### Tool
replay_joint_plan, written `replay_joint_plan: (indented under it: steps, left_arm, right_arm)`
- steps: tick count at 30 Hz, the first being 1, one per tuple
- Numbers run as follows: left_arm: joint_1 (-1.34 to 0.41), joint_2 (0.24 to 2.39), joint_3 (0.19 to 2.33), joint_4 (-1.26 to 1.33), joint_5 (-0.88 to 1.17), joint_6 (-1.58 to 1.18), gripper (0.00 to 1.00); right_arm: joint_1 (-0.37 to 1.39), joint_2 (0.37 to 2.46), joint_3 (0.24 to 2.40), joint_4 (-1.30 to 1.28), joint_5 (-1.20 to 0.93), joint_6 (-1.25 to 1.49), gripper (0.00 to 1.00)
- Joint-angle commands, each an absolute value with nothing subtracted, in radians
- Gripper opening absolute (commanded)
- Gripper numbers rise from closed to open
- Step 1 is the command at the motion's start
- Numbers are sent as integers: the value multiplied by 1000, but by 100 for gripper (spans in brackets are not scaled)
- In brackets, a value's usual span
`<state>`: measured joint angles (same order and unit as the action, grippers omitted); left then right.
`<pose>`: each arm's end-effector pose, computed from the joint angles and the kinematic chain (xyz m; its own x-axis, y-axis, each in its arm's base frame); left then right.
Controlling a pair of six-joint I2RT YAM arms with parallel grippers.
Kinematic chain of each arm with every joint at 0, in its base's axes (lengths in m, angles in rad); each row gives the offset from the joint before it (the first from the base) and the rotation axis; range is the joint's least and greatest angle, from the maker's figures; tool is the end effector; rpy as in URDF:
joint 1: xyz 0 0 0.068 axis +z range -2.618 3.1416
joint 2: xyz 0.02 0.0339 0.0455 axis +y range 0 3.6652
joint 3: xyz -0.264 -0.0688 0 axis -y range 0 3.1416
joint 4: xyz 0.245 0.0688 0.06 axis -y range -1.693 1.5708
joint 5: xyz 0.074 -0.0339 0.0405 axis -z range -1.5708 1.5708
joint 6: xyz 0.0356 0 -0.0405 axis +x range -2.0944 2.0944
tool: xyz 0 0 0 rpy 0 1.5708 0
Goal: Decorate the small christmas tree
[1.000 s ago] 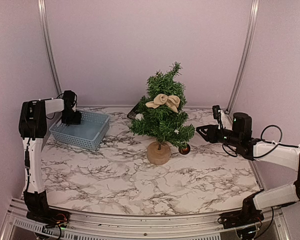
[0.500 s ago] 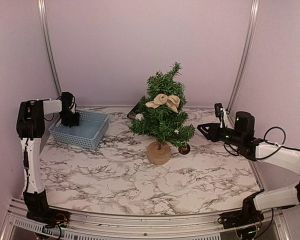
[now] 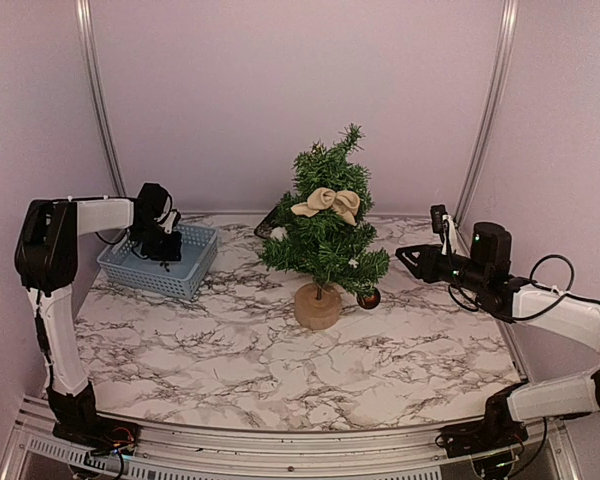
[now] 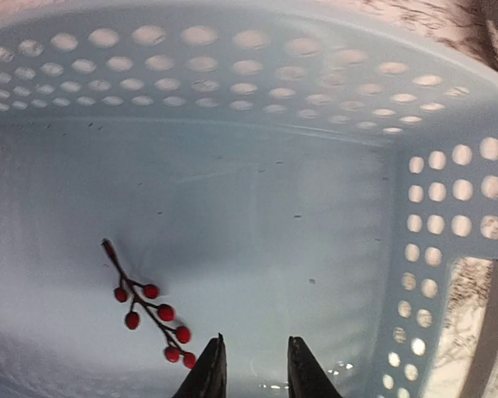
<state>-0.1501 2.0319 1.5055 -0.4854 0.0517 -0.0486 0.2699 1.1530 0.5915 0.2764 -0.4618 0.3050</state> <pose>0.4323 -0.0672 0.1858 -0.8458 0.0789 -0.5276 0.1355 0.9883 -0.0695 0.2404 0.0830 0.2454 -0.4540 0.1533 -0.8777 -0.5394 0.7368 0.4077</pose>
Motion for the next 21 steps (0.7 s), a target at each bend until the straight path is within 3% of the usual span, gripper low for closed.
replay_joint_plan:
  steps: [1,3,11,21]
  left_arm:
    - [-140,1967,1506,-481,118,-83,33]
    - [-140,1942,1519,-476,83,-73,39]
    - [-140,1929,1530,-531,-118,-111,45]
    - [-149,1968,1396,-422,-112,-306,41]
  right_arm:
    - [263,1132,601,281,-459,309,38]
    - [263,1128,601,278,-460,308,38]
    - [262,1124,595,285,-458,313,38]
    - [262,1123,605,290,-475,302,38]
